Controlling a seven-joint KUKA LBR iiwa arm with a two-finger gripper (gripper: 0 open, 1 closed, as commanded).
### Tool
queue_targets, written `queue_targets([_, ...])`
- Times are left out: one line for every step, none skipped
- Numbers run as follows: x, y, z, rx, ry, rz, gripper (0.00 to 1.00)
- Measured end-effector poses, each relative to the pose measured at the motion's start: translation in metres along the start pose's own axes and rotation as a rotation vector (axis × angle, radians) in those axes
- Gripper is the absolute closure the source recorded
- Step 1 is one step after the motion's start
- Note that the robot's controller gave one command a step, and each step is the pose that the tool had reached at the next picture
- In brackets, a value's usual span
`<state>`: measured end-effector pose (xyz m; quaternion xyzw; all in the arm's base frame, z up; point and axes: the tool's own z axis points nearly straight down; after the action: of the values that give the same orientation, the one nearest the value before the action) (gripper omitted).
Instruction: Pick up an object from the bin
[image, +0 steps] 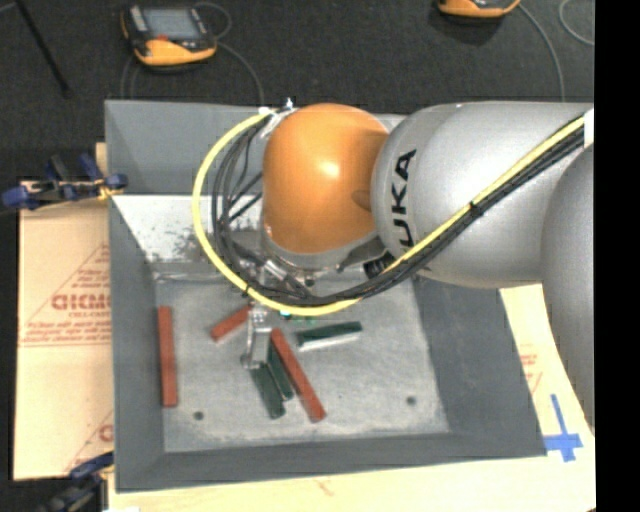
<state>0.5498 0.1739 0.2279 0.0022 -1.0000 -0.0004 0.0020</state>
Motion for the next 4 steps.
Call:
queue_targets([-0.002,-0.001,-0.004,-0.001,-0.007,0.004,0.0])
queue_targets([-0.034,-0.037,0.043,-0.004,-0.016,0.015,0.0])
queue_targets([-0.09,-0.054,0.101,0.0,-0.008,-0.178,1.0])
queue_targets([-0.091,-0.054,0.1,-0.001,-0.009,-0.176,0.0])
